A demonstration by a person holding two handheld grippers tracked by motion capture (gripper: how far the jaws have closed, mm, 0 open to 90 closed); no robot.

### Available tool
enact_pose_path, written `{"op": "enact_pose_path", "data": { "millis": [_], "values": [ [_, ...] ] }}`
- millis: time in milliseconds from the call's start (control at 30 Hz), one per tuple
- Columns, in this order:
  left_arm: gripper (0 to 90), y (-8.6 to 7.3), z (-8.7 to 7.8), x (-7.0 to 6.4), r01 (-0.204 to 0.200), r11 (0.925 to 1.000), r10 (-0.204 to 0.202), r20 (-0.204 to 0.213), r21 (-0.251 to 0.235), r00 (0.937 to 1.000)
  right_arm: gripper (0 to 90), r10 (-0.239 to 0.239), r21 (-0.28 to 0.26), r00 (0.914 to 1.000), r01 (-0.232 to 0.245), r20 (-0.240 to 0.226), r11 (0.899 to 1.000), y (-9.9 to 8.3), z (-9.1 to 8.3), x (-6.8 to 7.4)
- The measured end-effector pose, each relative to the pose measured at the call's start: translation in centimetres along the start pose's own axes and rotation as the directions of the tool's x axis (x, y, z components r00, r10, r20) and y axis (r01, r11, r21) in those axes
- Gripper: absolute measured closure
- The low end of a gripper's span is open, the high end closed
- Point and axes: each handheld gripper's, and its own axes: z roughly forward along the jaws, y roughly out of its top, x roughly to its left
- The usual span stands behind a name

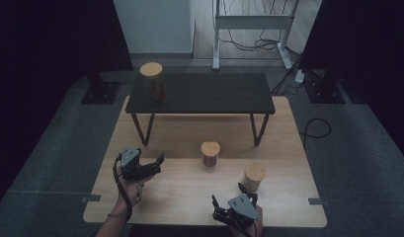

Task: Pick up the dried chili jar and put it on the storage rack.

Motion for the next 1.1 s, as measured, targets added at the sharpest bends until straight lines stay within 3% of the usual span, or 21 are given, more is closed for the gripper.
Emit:
{"op": "enact_pose_path", "data": {
  "millis": [133,667,1100],
  "values": [
    [4.0,-0.1,0.0,-0.2,-0.016,0.9999,0.016,0.004,0.003,0.9999,5.0,-0.003,0.001,1.0000,0.003,-0.001,1.000,0.0,0.1,0.1],
    [4.0,-0.3,-0.3,0.2,-0.007,1.0000,0.007,0.007,0.003,1.0000,3.6,-0.012,-0.013,0.9998,0.012,0.016,1.000,0.6,0.9,1.2],
    [4.0,-0.7,-0.6,0.8,0.009,0.9998,-0.009,0.006,0.016,0.9999,1.4,-0.045,-0.010,0.9980,0.045,0.045,0.999,2.5,3.7,3.0]
  ]
}}
